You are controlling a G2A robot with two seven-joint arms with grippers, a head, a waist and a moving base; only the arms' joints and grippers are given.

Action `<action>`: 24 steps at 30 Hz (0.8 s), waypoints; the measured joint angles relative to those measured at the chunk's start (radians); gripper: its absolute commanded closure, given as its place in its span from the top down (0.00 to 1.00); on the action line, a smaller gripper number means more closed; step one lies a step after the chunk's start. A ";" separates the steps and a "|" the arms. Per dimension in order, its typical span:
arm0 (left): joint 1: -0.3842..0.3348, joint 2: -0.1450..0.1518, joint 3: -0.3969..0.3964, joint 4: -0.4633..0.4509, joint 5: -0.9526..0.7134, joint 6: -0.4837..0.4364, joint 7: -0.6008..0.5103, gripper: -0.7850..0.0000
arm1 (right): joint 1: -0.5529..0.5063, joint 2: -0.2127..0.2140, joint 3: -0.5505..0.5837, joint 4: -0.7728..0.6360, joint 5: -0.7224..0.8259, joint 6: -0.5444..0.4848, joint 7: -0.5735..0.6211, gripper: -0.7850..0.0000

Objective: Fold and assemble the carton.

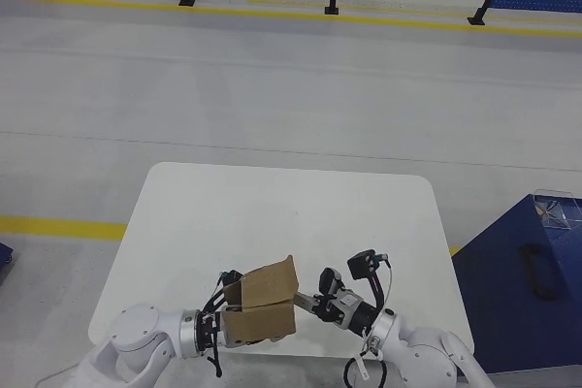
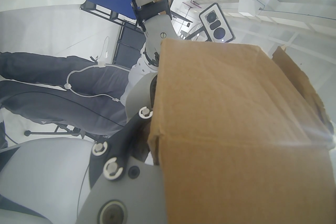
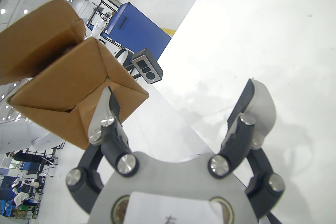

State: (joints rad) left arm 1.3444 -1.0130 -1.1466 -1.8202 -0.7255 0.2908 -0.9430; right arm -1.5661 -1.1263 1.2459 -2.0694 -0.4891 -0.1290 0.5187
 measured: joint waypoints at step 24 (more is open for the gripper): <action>0.008 0.002 -0.012 -0.001 -0.003 -0.029 -0.025 0.00 | -0.081 -0.004 0.155 -0.006 0.275 -0.102 -0.264 1.00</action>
State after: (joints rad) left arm 1.3529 -1.0107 -1.1588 -1.8213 -0.7286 0.2618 -0.9678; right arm -1.6471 -1.1304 1.4012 -2.0752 -0.2141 -0.2315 0.2550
